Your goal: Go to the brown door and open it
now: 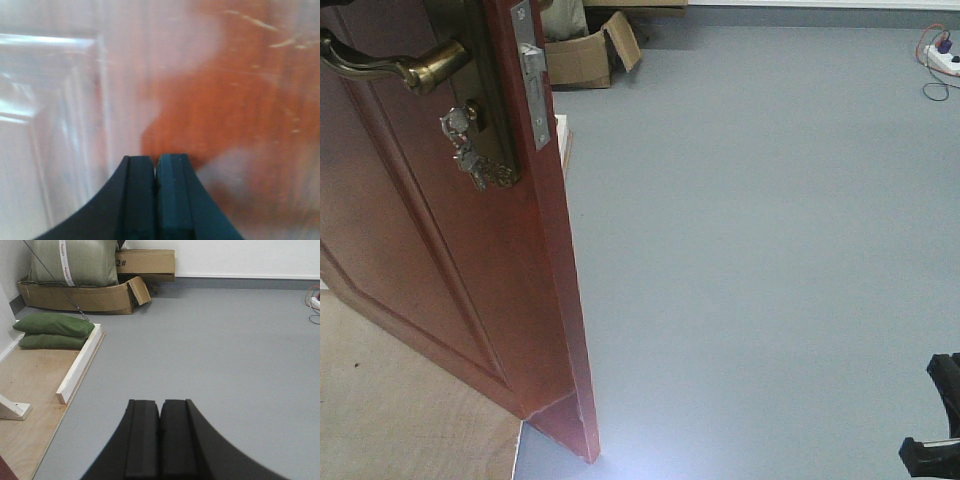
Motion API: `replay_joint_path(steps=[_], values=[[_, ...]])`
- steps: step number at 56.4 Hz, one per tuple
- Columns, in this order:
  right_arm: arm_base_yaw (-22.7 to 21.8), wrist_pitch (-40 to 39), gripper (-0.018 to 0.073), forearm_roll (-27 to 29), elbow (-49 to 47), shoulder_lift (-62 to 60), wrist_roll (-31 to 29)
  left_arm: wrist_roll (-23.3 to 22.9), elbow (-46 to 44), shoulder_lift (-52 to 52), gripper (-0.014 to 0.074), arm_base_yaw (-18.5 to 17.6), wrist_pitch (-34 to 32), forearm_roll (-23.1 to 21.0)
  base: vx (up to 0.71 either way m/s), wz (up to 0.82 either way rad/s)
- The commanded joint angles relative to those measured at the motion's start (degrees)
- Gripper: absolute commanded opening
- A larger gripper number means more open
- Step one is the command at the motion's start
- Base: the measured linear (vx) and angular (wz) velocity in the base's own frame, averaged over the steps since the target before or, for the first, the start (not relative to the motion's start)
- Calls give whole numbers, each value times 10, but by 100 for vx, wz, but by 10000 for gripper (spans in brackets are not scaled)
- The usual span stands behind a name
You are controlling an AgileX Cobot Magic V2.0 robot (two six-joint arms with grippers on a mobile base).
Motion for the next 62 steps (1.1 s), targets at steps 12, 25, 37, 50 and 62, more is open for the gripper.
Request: replay_joint_path(steps=[12,25,37,50,62], values=[[1,-44,0,-4,2,-3,-4,-2,-20,-10,146,-2,13,-23,10,-5],[1,-45,0,-4,2,-3,-4,-2,-20,-10,146,-2,13,-23,13,-1],[1,-45,0,-4,2,-3,-4,-2,-20,-10,146,-2,13,-23,16,1],[1,-45,0,-4,2,-3,-4,-2,-20,-10,146,-2,13,-23,18,3],[1,-48,0,-4,2,-3,-4,-2,-20,-10,146,-2,13,-23,20,3]])
